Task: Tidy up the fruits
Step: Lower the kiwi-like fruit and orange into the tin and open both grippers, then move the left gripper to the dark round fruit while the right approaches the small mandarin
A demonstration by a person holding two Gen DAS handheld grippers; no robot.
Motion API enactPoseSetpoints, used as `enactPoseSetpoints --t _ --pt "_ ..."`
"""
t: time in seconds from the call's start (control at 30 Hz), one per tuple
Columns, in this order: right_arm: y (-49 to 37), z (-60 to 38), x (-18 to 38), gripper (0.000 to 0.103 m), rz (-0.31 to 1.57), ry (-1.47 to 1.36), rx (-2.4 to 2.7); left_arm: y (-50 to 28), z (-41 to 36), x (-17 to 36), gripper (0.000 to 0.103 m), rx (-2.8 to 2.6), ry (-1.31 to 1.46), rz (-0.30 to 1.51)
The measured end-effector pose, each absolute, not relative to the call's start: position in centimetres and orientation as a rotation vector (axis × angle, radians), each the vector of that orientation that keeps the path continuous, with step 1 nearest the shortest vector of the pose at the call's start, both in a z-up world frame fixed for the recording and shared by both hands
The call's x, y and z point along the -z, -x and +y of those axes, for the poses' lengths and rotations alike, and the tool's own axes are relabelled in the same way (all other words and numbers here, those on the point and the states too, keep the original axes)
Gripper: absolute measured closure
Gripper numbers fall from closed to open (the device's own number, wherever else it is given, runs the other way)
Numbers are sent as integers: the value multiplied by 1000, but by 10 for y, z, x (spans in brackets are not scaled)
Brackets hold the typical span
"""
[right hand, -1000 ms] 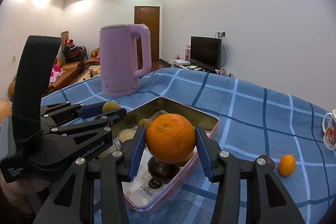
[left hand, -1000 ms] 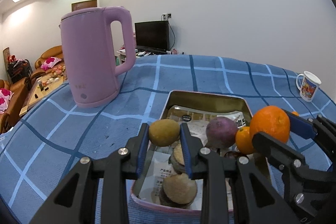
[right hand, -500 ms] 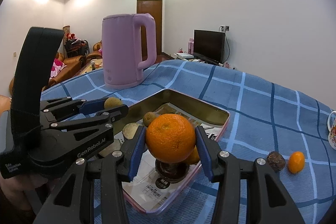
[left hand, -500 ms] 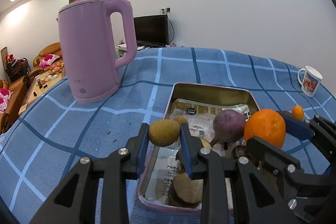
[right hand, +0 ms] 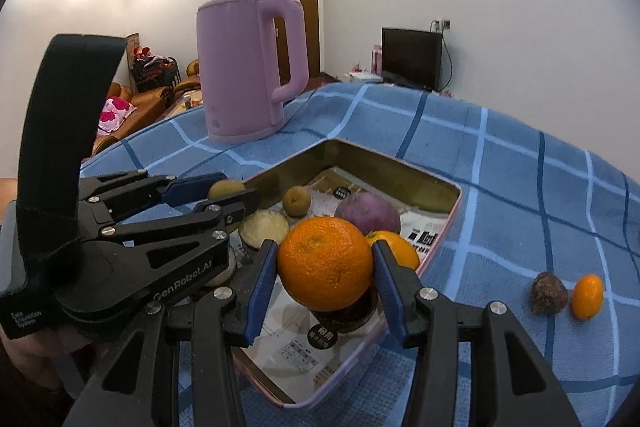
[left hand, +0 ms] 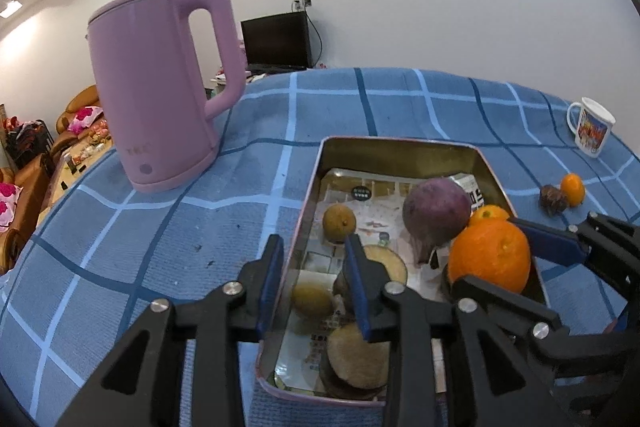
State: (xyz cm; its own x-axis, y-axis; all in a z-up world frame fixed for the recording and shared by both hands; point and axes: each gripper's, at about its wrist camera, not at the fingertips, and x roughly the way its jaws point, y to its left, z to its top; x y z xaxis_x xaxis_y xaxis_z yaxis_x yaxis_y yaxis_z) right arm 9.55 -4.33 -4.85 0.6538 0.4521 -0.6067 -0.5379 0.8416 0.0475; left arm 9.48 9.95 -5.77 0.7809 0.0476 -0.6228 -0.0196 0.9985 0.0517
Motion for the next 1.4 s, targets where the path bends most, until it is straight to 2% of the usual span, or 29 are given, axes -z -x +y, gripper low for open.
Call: enactPoseSetpoints --t 0.07,0.13,0.2,0.37,0.7,0.93,1.1,1.23,1.3,1.4 --pt "-96 -46 49 50 658 130 -568 -95 102 58 39 -52 -29 676" --pt "-95 -49 48 38 655 128 -557 -93 105 57 30 -81 -18 671" --pt "-92 -53 43 33 645 121 -553 -89 106 53 26 -70 0 671" --pt "-75 -67 20 33 625 187 -505 -72 94 30 7 -44 -11 613" --pt "-85 -180 -29 33 616 180 -193 -60 18 -23 3 60 -79 511" --pt "-146 -238 19 33 742 7 -72 -111 -49 3 2 75 -129 617" --pt "-172 -244 46 33 803 -17 -73 -139 -61 25 2 61 -83 699" --pt "-184 -249 61 43 850 -65 -86 -144 -61 30 2 47 -81 702" --pt "-185 -249 68 44 861 -90 -106 -146 -62 32 2 48 -75 708" --pt "-186 -243 77 58 885 -70 -122 -147 -64 34 2 63 -71 713"
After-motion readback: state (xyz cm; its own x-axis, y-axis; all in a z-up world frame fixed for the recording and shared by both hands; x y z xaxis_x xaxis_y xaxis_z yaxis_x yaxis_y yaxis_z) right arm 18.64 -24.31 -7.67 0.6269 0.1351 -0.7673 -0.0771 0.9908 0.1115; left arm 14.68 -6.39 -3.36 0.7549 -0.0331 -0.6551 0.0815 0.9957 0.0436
